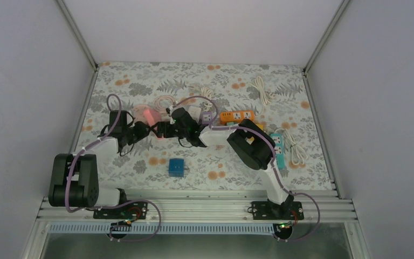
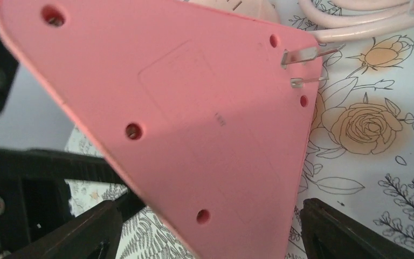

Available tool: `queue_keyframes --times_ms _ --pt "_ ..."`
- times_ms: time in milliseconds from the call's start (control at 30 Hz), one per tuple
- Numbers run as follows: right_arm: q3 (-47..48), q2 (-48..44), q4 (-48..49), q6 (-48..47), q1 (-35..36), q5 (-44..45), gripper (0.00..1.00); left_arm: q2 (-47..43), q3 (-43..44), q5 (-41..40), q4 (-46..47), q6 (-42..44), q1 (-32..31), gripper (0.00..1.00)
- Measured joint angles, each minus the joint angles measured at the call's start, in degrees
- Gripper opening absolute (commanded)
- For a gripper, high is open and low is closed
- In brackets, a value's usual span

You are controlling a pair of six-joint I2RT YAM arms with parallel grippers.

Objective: Insert the plug
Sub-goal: Pick up the plug from the center of the board.

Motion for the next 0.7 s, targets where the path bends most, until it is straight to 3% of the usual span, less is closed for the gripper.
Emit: queue_keyframes --times_ms 400,700 --pt "3.7 -2.2 -10.5 -10.3 4.2 13.1 0.81 -2.4 5.2 -4.3 -3.4 0.5 0.0 0.36" --pt "14.8 2.1 -16.2 -14.0 8.1 24.7 0.74 -4.4 9.0 -9.0 -5.9 0.6 0.0 0.36"
